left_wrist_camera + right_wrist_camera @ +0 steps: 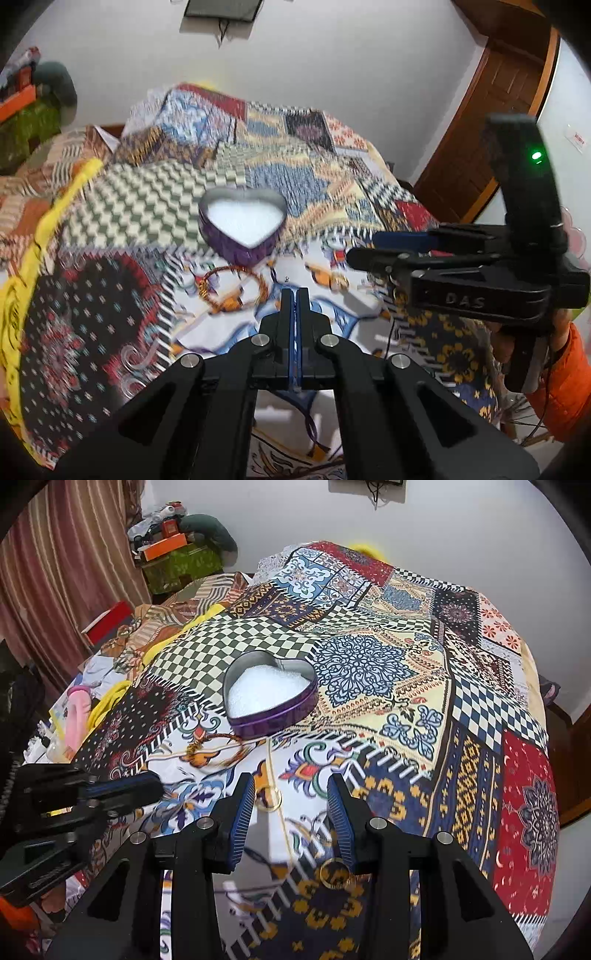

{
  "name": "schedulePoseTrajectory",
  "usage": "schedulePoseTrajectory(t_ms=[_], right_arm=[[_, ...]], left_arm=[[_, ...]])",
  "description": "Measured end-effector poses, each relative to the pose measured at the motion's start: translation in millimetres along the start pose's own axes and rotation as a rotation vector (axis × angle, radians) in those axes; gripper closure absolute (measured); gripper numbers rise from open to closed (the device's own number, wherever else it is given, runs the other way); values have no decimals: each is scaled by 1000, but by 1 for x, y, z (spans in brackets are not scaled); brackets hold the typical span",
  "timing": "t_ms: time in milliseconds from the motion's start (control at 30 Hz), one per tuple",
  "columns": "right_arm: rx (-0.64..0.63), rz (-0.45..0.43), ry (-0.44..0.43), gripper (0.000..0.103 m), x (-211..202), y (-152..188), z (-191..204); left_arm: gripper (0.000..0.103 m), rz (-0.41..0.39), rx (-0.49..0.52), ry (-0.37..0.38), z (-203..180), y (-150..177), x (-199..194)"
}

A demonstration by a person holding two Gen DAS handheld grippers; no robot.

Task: Organize jewelry
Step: 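Grasp the gold ring with the right gripper and lift it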

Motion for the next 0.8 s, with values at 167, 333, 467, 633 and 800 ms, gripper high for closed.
schedulePoseTrajectory(t_ms=[167, 333, 467, 633, 800], right_arm=[[-1, -6, -7, 66, -1, -6, 3], [-7, -5, -9, 66, 0, -9, 8], [7, -12, 1, 66, -2, -6, 8], [-3, 5, 19, 66, 0, 9, 8], [-27, 32, 25, 66, 9, 12, 12]], left_arm=[[103, -39, -13, -51, 17, -11, -10], [103, -40, -54, -100, 43, -7, -18], [103, -27, -74, -138, 56, -1, -18], [103, -5, -85, -146, 62, 6, -12], [103, 6, -71, -138, 55, 11, -7]])
Point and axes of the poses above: each gripper's, at about its wrist camera, not at the fingertips, and x roughly the way its jaws point, z to its left, y to its underside, the point moved 5 cm from there along x, roughly the way its jaws point, and after that the axes turned 3 degrees about z, right-handed, at the moved point
